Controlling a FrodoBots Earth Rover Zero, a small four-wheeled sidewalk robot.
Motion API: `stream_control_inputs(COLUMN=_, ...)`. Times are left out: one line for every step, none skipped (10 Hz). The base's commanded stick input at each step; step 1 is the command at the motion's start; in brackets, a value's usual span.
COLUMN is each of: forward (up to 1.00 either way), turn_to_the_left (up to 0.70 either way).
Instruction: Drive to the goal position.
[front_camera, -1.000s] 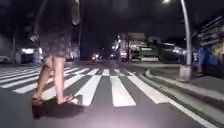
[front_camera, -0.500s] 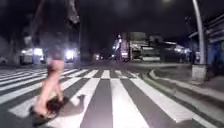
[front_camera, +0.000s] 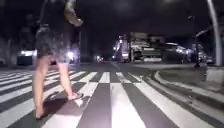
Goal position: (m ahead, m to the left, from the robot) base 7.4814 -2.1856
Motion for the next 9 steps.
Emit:
stream_control_inputs(forward=1.00, turn_to_the_left=0.00)
stream_control_inputs(forward=1.00, turn_to_the_left=0.00)
stream_control_inputs(forward=1.00, turn_to_the_left=-0.05)
stream_control_inputs(forward=1.00, turn_to_the_left=-0.12)
stream_control_inputs(forward=1.00, turn_to_the_left=-0.34)
stream_control_inputs(forward=1.00, turn_to_the_left=-0.39)
stream_control_inputs(forward=1.00, turn_to_the_left=-0.40)
stream_control_inputs(forward=1.00, turn_to_the_left=-0.40)
stream_control_inputs(forward=1.00, turn_to_the_left=-0.39)
